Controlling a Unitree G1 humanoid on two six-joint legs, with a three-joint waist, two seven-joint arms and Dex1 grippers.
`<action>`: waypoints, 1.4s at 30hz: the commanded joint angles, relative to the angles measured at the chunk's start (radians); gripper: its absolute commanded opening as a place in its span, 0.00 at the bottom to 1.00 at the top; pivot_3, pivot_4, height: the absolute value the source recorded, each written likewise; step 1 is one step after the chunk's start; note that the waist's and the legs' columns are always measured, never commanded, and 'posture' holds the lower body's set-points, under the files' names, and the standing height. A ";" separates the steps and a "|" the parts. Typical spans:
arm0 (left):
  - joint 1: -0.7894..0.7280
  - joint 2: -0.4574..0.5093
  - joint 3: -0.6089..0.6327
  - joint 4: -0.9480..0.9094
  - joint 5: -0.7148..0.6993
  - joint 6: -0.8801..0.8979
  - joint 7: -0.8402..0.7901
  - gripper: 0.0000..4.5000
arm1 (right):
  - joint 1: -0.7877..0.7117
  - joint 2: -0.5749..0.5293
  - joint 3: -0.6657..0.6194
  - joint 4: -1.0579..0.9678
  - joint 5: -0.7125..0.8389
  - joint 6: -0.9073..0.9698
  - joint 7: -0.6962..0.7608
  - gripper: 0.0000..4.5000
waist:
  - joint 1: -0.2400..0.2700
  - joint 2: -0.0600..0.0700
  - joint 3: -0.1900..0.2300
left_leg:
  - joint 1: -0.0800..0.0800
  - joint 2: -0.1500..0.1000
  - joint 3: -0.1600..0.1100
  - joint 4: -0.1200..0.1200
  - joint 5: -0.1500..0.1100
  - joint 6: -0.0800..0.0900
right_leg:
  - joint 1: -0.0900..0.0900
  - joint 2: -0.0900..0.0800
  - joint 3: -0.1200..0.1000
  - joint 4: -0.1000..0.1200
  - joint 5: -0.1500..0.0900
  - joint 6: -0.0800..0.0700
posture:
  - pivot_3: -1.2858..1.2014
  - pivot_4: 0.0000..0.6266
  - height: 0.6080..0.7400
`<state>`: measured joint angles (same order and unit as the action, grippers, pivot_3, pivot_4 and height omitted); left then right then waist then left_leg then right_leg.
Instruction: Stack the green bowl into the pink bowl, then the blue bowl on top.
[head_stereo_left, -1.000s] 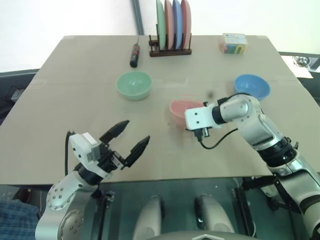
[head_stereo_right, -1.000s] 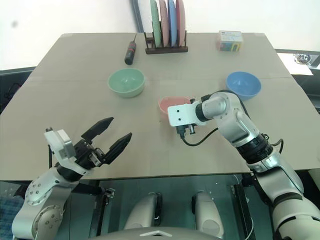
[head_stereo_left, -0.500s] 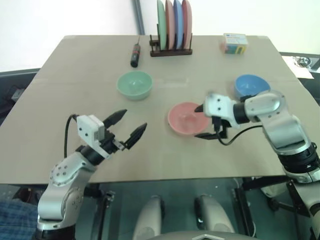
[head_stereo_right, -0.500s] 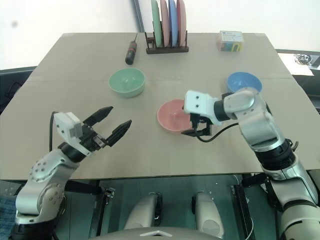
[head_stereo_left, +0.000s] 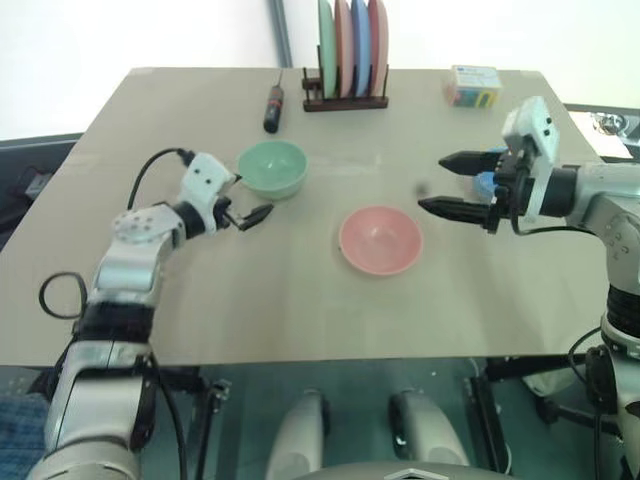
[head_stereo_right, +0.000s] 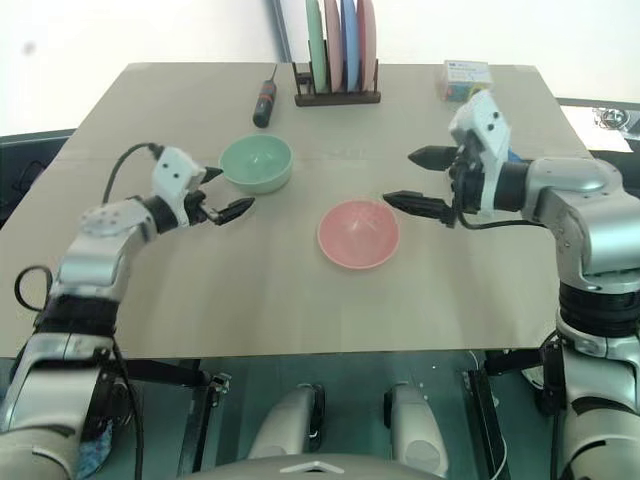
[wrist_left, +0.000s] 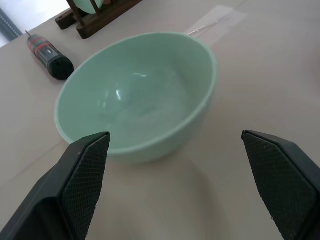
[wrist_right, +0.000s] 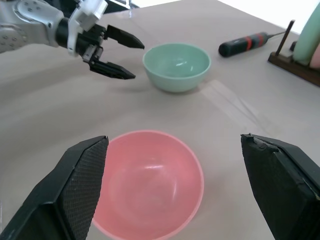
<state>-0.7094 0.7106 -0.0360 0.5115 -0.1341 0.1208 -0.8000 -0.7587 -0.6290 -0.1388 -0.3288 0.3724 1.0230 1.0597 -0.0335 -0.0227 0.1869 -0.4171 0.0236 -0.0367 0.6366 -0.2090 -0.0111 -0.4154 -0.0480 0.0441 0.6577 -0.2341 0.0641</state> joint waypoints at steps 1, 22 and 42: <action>-0.114 -0.029 -0.069 0.199 0.101 -0.149 -0.042 1.00 | -0.024 -0.027 -0.031 -0.039 0.058 0.013 -0.042 0.99 | 0.000 0.000 0.000 | 0.000 0.000 0.000 0.000 0.000 0.000 | 0.000 0.000 0.000 0.000 0.000 0.000 | 0.52 0.24 1.00; -0.410 -0.125 -0.141 0.710 0.294 -0.412 -0.142 0.01 | 0.001 -0.108 0.000 -0.052 0.184 -0.022 -0.160 1.00 | -0.003 -0.001 0.000 | -0.001 0.000 0.000 0.001 0.000 0.000 | -0.001 0.000 0.000 0.002 0.000 0.000 | 0.52 0.24 1.00; -0.393 -0.216 -0.177 0.088 0.113 -0.494 -0.610 0.01 | 0.012 -0.131 0.028 -0.047 0.226 -0.045 -0.190 1.00 | -0.002 -0.001 0.000 | -0.006 0.000 -0.001 0.003 0.000 0.000 | -0.004 0.000 0.000 0.002 0.000 0.000 | 0.52 0.24 1.00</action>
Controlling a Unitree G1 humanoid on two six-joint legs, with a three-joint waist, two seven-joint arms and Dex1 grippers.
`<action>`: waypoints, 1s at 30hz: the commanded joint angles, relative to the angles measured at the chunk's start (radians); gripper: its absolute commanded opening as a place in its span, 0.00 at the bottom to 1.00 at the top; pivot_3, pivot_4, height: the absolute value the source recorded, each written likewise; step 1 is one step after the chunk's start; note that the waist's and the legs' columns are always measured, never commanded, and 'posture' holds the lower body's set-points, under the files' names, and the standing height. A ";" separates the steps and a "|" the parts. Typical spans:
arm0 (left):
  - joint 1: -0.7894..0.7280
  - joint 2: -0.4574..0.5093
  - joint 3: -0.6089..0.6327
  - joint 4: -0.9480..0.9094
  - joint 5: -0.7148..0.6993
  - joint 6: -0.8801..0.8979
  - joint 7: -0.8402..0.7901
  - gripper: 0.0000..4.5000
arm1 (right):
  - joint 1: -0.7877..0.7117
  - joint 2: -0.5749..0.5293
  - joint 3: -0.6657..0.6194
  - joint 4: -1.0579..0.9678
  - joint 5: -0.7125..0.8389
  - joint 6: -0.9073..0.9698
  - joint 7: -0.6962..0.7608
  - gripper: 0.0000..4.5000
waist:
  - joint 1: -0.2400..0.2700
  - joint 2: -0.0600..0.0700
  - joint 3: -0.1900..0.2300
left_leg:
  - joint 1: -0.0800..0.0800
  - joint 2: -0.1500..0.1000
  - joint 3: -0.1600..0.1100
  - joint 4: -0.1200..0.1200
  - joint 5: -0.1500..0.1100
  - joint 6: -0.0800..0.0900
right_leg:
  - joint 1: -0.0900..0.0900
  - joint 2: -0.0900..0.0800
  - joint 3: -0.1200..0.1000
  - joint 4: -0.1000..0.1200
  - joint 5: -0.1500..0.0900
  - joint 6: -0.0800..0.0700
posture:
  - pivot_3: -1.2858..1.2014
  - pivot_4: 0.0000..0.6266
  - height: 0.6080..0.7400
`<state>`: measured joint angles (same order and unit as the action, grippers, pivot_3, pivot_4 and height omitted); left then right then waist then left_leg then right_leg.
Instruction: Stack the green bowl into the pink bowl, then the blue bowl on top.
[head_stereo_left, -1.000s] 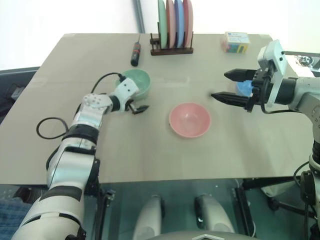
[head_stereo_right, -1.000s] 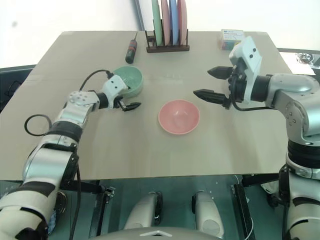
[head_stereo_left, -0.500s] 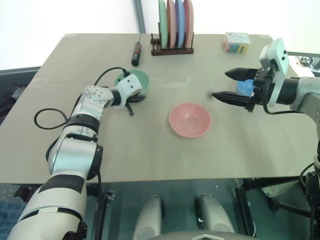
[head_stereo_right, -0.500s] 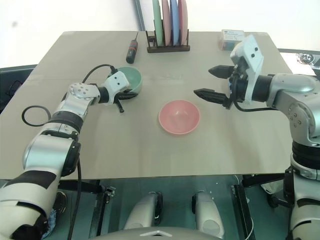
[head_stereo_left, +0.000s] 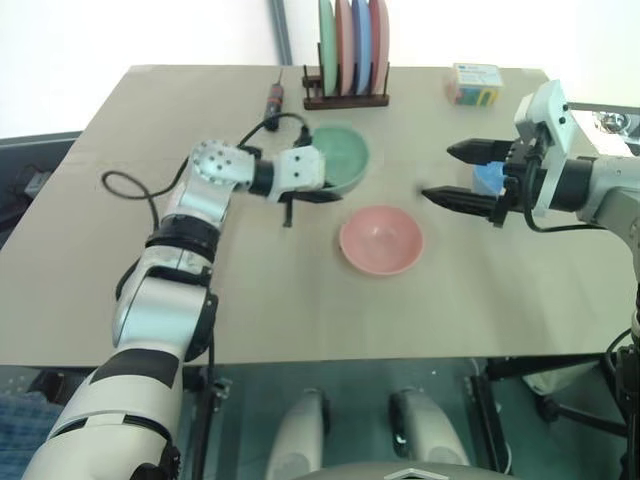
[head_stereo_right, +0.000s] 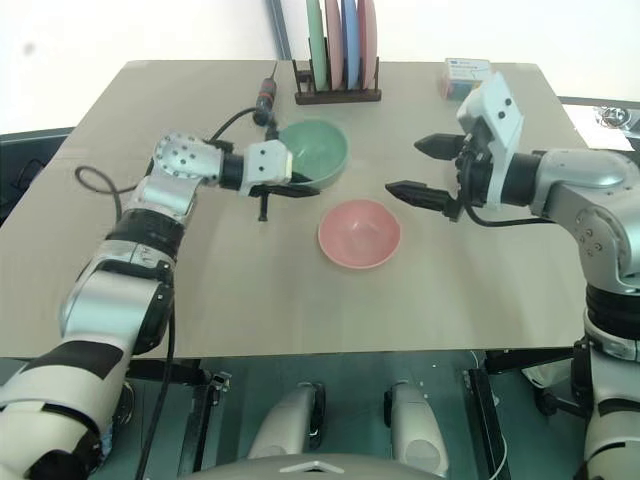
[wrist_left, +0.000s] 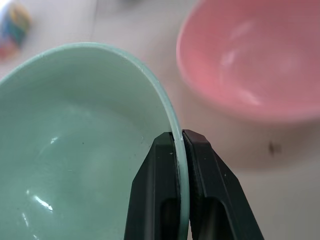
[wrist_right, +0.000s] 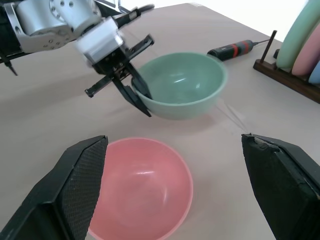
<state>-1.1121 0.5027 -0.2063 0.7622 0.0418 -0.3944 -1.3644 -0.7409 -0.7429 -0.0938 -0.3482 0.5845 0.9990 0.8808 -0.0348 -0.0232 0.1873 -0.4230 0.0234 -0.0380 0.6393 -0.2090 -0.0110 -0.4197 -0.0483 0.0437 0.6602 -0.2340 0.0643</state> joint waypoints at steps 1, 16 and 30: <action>0.027 -0.013 -0.020 -0.222 -0.079 0.029 -0.071 0.01 | -0.004 -0.018 -0.016 -0.027 0.015 -0.023 -0.011 1.00 | -0.003 0.000 0.000 | 0.000 0.000 0.000 0.000 0.000 0.000 | 0.000 0.000 0.000 0.000 0.000 0.000 | 0.52 0.24 1.00; 0.119 -0.013 -0.082 -0.429 -0.122 0.080 -0.106 0.78 | 0.013 -0.041 -0.024 -0.047 0.037 -0.020 -0.039 1.00 | -0.003 0.000 0.000 | 0.001 0.000 0.000 0.004 0.000 0.000 | 0.001 0.001 0.001 0.002 0.000 0.000 | 0.52 0.24 1.00; 0.371 0.073 0.239 -0.621 -0.543 0.646 0.024 0.98 | -0.097 -0.071 0.278 0.602 -0.422 -0.374 -0.107 1.00 | -0.010 0.001 0.000 | 0.003 0.001 0.003 0.006 0.000 0.001 | 0.002 0.001 0.003 0.003 0.000 0.000 | 0.52 0.24 1.00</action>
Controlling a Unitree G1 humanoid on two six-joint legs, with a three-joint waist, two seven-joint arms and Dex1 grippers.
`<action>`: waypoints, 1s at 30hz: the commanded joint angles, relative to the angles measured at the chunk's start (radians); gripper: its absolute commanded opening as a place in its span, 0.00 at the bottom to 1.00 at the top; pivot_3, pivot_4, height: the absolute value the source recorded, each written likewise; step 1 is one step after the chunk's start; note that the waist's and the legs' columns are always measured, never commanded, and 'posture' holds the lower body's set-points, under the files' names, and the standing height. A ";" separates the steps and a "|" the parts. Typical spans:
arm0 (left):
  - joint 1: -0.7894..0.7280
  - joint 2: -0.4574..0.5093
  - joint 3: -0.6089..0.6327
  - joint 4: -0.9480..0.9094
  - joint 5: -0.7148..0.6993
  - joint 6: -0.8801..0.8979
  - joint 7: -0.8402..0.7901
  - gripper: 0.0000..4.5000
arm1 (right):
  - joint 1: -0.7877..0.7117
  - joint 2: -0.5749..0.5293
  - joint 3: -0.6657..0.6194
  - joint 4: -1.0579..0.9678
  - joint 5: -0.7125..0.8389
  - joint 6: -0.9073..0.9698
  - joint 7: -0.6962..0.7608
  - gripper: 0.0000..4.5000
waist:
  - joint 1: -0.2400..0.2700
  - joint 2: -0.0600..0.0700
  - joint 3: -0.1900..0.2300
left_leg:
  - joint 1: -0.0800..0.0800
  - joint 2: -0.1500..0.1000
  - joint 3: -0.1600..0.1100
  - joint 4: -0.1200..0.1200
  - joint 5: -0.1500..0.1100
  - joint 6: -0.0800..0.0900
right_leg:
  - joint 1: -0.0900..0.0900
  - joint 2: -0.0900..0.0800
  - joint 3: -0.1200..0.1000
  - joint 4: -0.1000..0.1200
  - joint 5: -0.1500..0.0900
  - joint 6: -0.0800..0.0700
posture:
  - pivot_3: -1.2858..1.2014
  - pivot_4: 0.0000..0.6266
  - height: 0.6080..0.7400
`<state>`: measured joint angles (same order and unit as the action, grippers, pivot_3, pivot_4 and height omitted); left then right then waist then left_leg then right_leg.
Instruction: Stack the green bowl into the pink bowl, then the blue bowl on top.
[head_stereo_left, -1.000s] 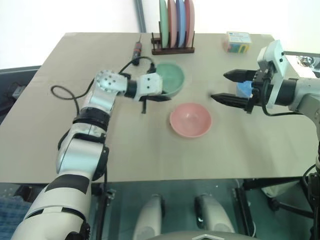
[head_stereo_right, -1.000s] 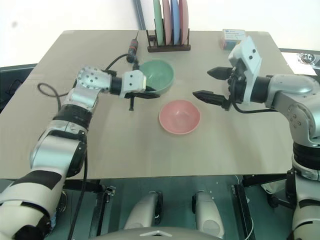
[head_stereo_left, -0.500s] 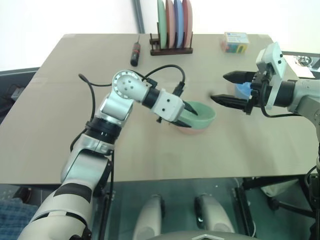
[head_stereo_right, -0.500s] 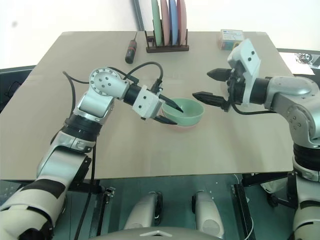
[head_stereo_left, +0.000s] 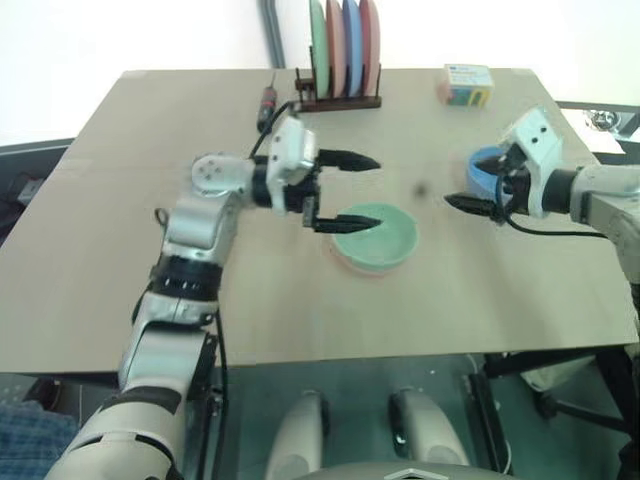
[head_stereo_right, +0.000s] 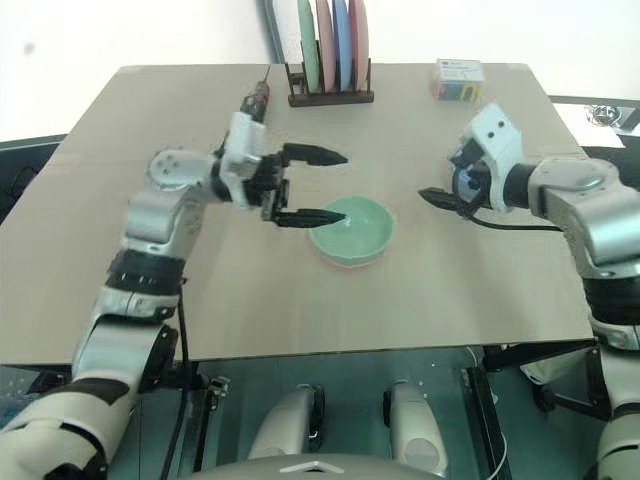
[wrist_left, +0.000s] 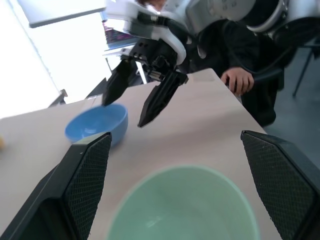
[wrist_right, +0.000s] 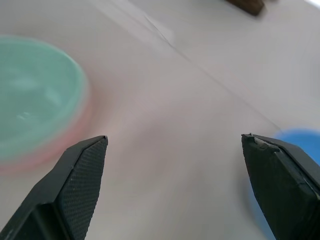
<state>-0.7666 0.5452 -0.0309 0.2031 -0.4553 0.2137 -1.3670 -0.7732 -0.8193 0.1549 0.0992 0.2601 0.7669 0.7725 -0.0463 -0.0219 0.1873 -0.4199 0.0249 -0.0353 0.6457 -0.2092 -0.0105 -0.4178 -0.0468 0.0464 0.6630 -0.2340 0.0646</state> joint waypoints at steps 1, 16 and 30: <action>0.049 0.044 0.089 -0.065 -0.057 0.052 0.043 0.98 | -0.096 0.021 0.050 0.250 -0.134 -0.198 0.003 1.00 | 0.003 0.000 0.000 | 0.000 0.000 0.000 0.000 0.000 0.000 | 0.000 0.000 0.000 0.000 0.000 0.000 | 0.52 0.24 1.00; 0.381 0.182 0.382 -0.261 -0.185 0.167 0.221 0.98 | -0.396 0.211 0.114 1.151 -0.425 -0.669 -0.038 1.00 | 0.002 0.000 0.000 | 0.002 0.000 0.001 -0.005 0.000 0.000 | 0.001 -0.001 0.000 -0.002 0.000 0.000 | 0.52 0.24 1.00; 0.573 0.230 0.479 -0.365 -0.256 0.193 0.247 1.00 | -0.421 0.233 0.086 1.203 -0.498 -0.718 -0.041 0.01 | 0.003 -0.001 0.000 | 0.006 0.000 0.001 -0.005 0.000 0.000 | 0.004 -0.001 0.000 -0.001 0.000 -0.001 | 0.52 0.24 1.00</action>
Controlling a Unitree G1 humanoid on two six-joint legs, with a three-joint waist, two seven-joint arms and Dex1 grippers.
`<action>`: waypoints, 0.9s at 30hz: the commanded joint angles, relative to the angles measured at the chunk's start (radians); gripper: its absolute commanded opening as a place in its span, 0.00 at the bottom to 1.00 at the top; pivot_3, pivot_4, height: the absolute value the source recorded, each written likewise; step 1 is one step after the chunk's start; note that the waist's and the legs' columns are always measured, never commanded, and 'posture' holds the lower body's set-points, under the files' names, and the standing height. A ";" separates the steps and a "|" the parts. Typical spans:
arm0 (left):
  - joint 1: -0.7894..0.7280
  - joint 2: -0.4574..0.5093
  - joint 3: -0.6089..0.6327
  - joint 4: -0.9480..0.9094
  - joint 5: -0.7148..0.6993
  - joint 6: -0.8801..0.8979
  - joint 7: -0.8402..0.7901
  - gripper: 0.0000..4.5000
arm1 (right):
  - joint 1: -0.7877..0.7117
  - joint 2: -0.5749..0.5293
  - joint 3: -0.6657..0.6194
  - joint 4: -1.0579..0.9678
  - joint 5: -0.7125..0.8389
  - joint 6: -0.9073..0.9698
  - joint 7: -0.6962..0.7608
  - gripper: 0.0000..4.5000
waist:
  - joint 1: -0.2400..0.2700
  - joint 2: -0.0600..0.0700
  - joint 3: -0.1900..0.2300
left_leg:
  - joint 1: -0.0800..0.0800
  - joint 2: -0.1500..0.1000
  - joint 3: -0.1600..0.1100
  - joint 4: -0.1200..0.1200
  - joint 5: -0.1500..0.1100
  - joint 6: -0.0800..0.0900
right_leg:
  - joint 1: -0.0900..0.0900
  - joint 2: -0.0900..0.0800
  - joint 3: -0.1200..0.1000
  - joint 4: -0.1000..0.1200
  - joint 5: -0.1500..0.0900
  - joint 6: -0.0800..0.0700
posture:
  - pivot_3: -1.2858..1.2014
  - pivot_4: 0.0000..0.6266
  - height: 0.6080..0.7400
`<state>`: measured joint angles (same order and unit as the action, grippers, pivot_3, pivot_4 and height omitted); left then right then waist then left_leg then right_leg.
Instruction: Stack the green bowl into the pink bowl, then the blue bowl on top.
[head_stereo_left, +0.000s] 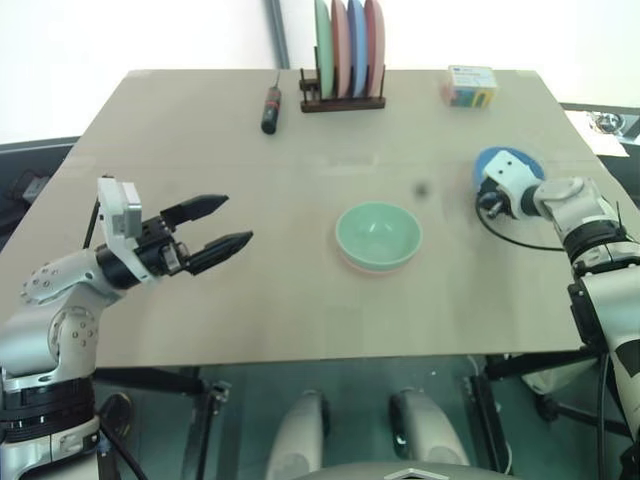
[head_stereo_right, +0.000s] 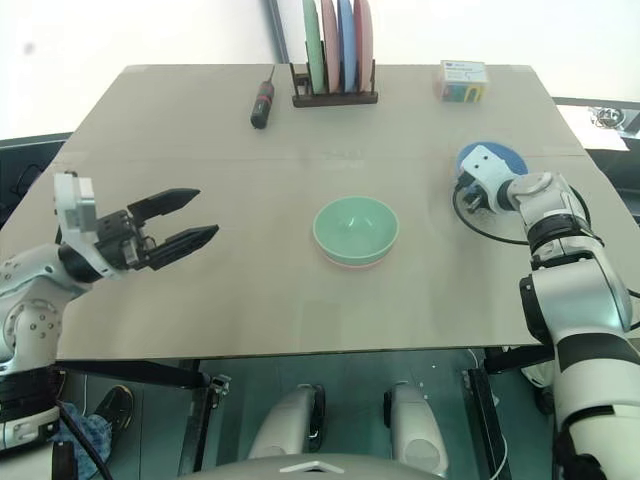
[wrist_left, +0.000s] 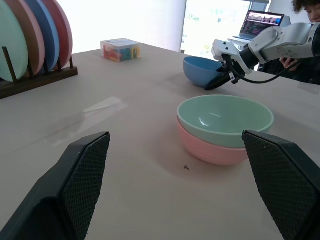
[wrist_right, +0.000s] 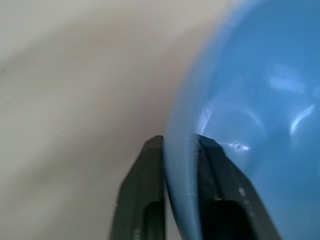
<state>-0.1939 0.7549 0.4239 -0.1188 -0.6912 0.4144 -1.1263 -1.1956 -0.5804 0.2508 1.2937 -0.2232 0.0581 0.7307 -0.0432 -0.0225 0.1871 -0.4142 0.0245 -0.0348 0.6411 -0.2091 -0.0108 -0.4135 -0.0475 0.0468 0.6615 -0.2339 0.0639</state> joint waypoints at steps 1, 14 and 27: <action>0.000 0.020 0.022 -0.043 -0.020 -0.008 0.006 1.00 | -0.002 -0.007 -0.010 0.007 -0.020 -0.015 -0.003 0.01 | 0.000 0.000 0.000 | 0.000 0.000 0.000 0.000 0.000 0.000 | 0.000 0.000 0.000 0.000 0.000 0.000 | 0.52 0.24 1.00; -0.064 0.029 -0.044 0.016 0.006 -0.018 -0.024 1.00 | 0.088 0.012 -0.074 -0.882 0.236 0.254 0.424 0.01 | -0.017 0.006 0.003 | -0.001 0.000 0.000 -0.001 0.000 0.000 | -0.002 0.000 0.001 0.001 0.000 0.000 | 0.52 0.24 1.00; -0.130 0.038 -0.096 0.078 0.029 -0.032 -0.069 1.00 | 0.279 -0.006 0.003 -1.619 0.423 0.670 0.394 0.01 | 0.005 0.005 0.003 | -0.002 0.000 -0.002 -0.001 0.000 0.000 | -0.002 -0.001 -0.003 0.000 0.000 0.000 | 0.52 0.24 1.00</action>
<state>-0.3096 0.7777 0.3222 -0.0343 -0.6655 0.3978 -1.1855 -0.9138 -0.5764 0.2576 -0.2738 0.1970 0.7218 1.1439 -0.0383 -0.0178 0.1900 -0.4159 0.0246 -0.0365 0.6400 -0.2091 -0.0108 -0.4154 -0.0480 0.0444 0.6620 -0.2342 0.0640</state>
